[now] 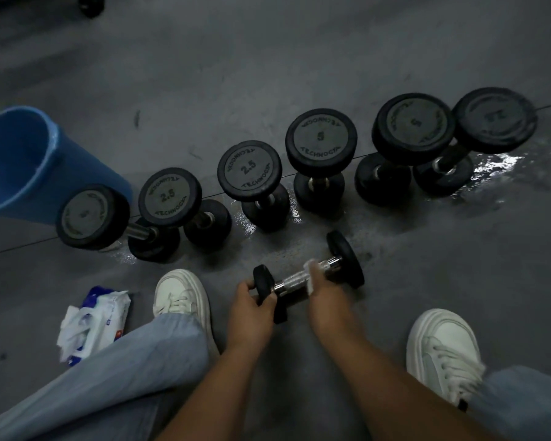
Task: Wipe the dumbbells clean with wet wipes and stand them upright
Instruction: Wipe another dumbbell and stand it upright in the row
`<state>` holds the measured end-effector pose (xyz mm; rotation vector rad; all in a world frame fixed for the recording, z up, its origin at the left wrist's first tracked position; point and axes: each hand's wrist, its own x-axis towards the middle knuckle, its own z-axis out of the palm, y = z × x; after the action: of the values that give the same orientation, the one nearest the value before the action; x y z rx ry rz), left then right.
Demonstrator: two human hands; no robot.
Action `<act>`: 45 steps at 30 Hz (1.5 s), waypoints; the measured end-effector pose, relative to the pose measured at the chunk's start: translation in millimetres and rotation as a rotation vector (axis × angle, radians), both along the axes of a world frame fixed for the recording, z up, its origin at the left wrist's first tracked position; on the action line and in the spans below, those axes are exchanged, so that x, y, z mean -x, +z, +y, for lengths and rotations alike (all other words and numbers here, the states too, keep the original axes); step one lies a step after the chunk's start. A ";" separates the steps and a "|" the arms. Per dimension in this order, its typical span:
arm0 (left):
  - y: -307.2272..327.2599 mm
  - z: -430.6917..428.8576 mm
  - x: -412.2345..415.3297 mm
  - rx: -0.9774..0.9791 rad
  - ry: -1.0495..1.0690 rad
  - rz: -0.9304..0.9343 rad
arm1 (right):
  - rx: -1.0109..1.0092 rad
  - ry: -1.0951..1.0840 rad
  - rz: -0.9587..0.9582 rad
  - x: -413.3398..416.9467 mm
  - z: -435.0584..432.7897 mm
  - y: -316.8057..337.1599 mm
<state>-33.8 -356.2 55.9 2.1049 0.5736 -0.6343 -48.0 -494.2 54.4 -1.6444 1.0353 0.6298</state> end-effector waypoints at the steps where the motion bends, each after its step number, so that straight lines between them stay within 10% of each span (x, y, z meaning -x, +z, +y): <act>1: 0.6 -1.2 0.9 -0.001 -0.006 0.000 | -0.092 0.069 0.037 2.6 12.5 4.2; 8: 3.9 -1.6 -1.2 -0.003 0.033 0.041 | 0.140 0.123 -0.079 9.2 -7.4 3.2; 13: 5.9 -4.2 2.8 -0.010 0.034 0.022 | -0.174 0.054 0.052 -0.4 16.3 4.3; 17: 5.9 -4.9 2.2 -0.025 0.048 0.012 | 0.259 0.183 -0.109 8.6 -19.8 0.4; 22: 2.4 -6.9 0.3 -0.068 0.086 0.021 | -0.132 0.026 0.056 11.2 9.0 -4.2; 27: 5.2 -8.5 5.2 -0.115 0.054 0.038 | -0.096 -0.258 0.014 4.0 -14.1 -6.8; 32: 8.8 -9.5 2.5 -0.078 0.060 0.017 | -0.241 0.098 0.000 17.7 25.3 -7.5; 38: 13.8 -12.6 15.5 -0.108 -0.066 0.023 | 0.264 0.276 -0.004 11.0 -24.4 -6.1; 45: 14.5 -9.5 11.9 -0.116 -0.102 0.017 | 0.076 0.273 -0.066 5.8 14.4 10.0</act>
<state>-45.7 -365.6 70.4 2.2505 0.5263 -0.6910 -53.9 -479.8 64.4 -1.8794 0.8023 0.7165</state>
